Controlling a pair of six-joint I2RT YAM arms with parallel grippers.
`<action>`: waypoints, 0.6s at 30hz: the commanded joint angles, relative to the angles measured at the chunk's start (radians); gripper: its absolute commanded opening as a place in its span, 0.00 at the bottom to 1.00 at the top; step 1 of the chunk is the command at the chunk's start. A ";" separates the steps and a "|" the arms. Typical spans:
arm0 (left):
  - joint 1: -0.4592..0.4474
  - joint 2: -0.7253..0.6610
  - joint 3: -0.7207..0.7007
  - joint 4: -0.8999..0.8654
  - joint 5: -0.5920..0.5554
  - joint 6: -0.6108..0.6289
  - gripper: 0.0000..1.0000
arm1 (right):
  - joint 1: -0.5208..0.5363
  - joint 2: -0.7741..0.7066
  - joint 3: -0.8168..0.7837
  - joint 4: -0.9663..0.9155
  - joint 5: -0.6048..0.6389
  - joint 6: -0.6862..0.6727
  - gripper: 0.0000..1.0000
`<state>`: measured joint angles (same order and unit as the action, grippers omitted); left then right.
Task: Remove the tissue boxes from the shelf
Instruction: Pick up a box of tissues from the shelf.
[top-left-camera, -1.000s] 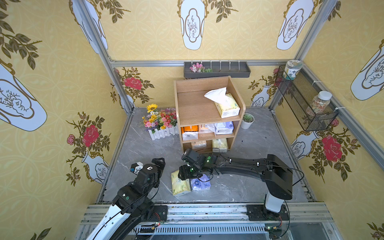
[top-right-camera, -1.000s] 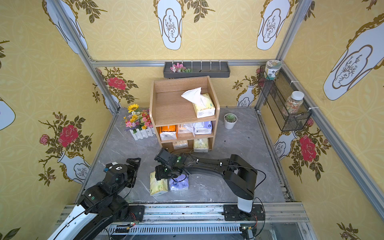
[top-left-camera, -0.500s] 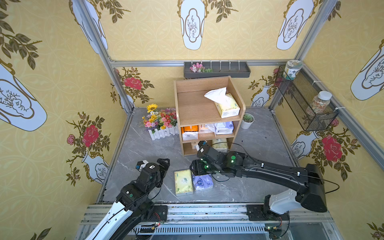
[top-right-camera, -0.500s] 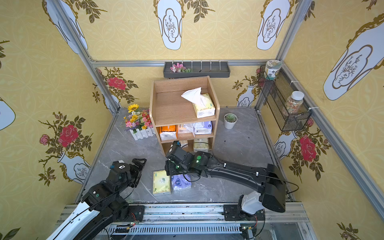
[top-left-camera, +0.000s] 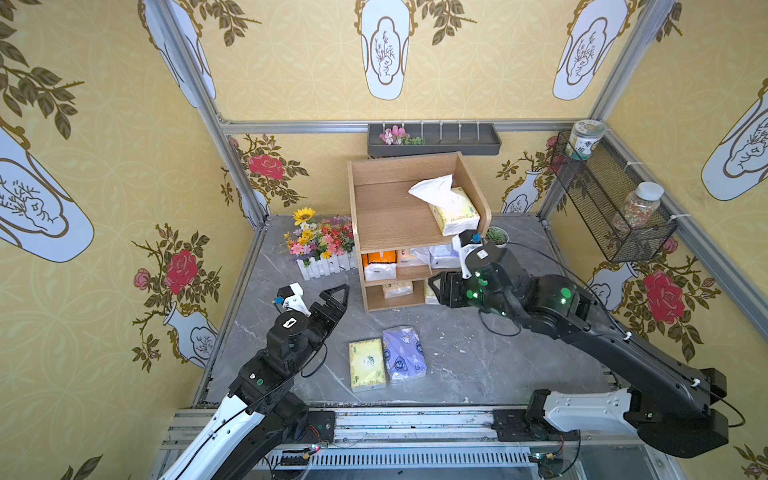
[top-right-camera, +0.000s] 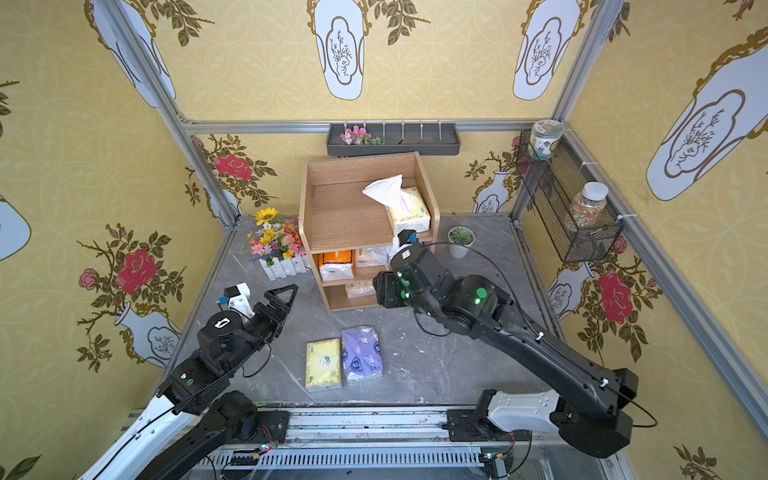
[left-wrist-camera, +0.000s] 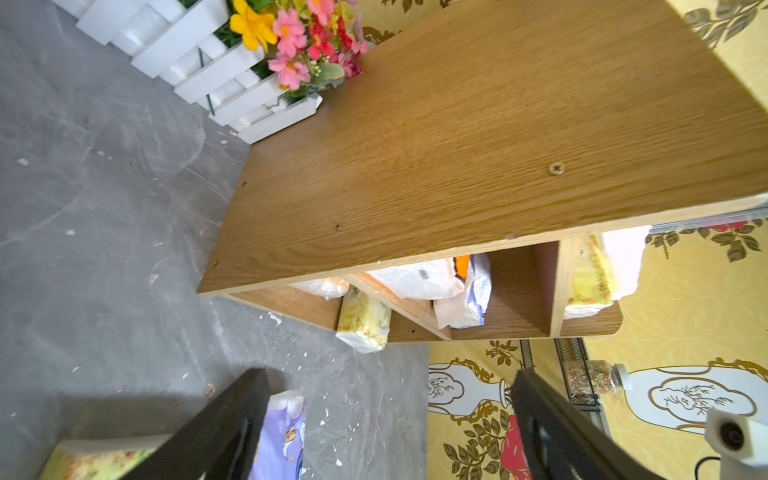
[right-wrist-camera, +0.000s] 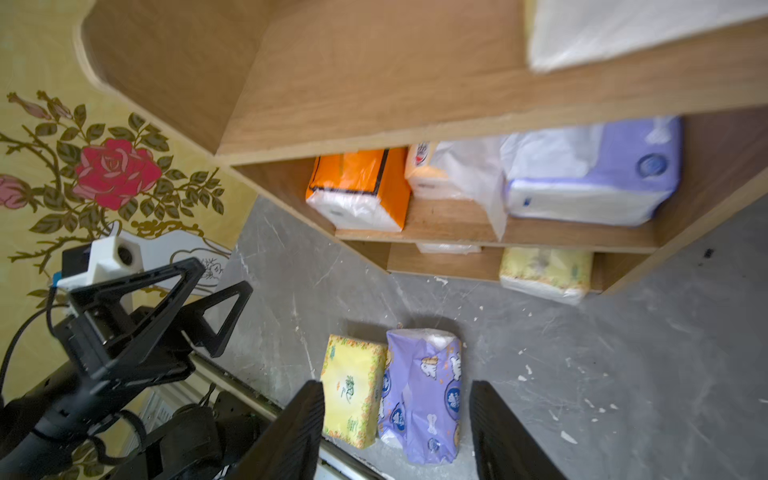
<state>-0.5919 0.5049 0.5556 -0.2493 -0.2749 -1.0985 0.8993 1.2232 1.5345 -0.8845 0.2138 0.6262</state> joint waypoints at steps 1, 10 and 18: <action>0.001 0.005 0.001 0.062 -0.024 0.017 0.96 | -0.059 0.030 0.096 -0.044 -0.093 -0.158 0.59; 0.001 -0.014 -0.055 0.093 -0.057 -0.088 0.95 | -0.225 0.182 0.387 -0.014 -0.178 -0.348 0.61; 0.001 -0.042 -0.072 0.099 -0.054 -0.117 0.95 | -0.346 0.309 0.475 0.005 -0.237 -0.430 0.65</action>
<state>-0.5919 0.4686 0.4854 -0.1795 -0.3252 -1.2053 0.5632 1.5101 1.9919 -0.9154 0.0109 0.2516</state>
